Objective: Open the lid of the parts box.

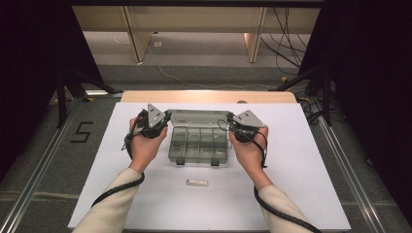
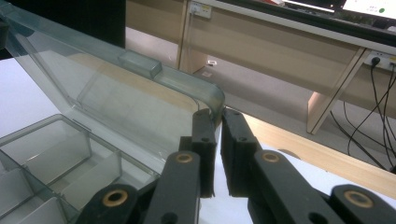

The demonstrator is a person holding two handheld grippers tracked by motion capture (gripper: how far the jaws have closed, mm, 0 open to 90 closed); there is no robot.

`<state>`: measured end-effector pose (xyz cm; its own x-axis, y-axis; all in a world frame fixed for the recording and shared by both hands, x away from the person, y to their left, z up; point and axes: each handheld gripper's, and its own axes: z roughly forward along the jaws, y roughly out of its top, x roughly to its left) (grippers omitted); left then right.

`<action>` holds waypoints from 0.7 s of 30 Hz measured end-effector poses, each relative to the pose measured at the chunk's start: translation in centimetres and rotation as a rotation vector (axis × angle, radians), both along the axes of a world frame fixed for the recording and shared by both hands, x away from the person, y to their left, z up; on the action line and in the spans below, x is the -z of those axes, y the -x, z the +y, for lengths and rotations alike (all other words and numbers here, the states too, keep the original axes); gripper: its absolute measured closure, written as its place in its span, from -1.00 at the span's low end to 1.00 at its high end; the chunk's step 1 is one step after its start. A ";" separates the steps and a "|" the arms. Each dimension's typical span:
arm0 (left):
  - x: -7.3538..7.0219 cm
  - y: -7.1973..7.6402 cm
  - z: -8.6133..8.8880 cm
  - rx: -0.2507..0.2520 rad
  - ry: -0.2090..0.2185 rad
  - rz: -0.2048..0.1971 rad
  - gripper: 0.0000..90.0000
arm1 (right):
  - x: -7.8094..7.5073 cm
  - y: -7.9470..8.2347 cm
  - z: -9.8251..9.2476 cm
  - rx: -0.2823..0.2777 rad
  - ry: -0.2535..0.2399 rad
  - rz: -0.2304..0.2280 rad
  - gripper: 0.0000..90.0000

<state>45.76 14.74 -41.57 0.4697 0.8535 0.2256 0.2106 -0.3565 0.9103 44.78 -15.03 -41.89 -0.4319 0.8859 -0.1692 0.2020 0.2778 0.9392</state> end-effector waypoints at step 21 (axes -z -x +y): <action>-0.1 -1.0 0.0 -0.007 0.016 0.012 0.85 | 0.4 -1.1 0.1 0.016 -0.023 0.024 0.89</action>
<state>46.76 14.74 -41.52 0.4659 0.8603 0.2068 0.2237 -0.3407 0.9132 45.89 -14.97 -42.32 -0.4217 0.8961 -0.1385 0.2285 0.2529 0.9401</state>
